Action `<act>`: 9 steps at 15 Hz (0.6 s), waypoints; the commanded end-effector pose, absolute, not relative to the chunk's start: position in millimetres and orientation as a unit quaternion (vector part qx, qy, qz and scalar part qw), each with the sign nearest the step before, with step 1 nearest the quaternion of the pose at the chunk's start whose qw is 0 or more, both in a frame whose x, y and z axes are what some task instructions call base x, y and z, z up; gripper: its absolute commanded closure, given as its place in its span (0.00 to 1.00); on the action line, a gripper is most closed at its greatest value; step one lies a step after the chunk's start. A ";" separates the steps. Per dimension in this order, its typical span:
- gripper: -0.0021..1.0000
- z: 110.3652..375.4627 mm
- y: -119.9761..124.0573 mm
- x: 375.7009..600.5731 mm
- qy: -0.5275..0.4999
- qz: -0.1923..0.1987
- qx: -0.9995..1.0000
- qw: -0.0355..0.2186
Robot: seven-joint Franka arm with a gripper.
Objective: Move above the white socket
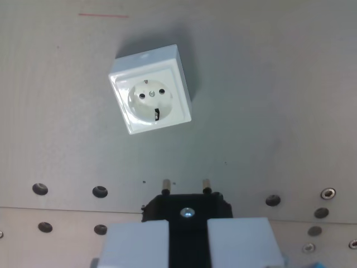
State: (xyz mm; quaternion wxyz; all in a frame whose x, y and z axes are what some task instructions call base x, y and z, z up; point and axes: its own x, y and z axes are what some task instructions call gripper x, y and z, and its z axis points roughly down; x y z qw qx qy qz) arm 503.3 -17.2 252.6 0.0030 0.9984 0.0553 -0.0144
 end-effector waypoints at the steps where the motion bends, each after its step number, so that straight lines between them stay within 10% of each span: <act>1: 1.00 236.8 -13.6 497.9 0.116 0.030 0.993 0.006; 9: 1.00 196.1 -4.6 489.3 0.143 0.033 0.989 0.007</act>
